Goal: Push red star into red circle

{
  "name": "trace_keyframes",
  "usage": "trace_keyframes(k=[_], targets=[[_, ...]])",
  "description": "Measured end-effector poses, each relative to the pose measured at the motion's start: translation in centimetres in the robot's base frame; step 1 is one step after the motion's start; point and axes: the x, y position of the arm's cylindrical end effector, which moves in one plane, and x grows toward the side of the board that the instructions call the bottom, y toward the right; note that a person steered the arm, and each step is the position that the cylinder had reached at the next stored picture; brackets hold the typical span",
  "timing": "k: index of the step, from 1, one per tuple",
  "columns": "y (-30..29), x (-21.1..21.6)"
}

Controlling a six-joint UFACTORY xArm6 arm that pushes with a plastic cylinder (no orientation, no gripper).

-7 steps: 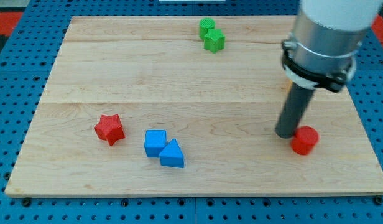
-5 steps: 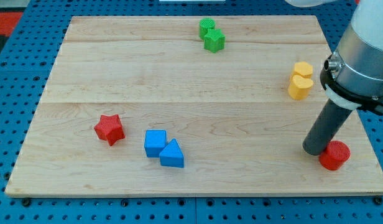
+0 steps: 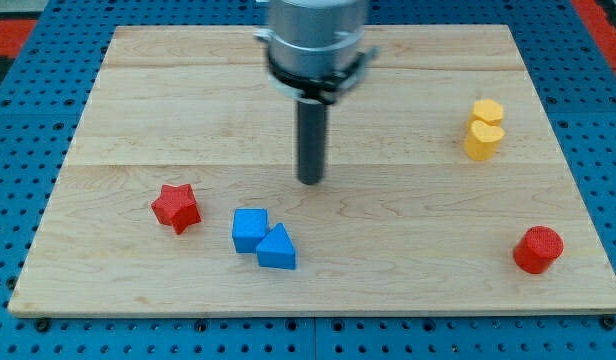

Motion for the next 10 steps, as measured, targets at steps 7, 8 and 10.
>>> trace_keyframes(k=[7, 8, 10], targets=[[-16.5, 5.7], [-14.8, 6.5], [3.6, 3.8]])
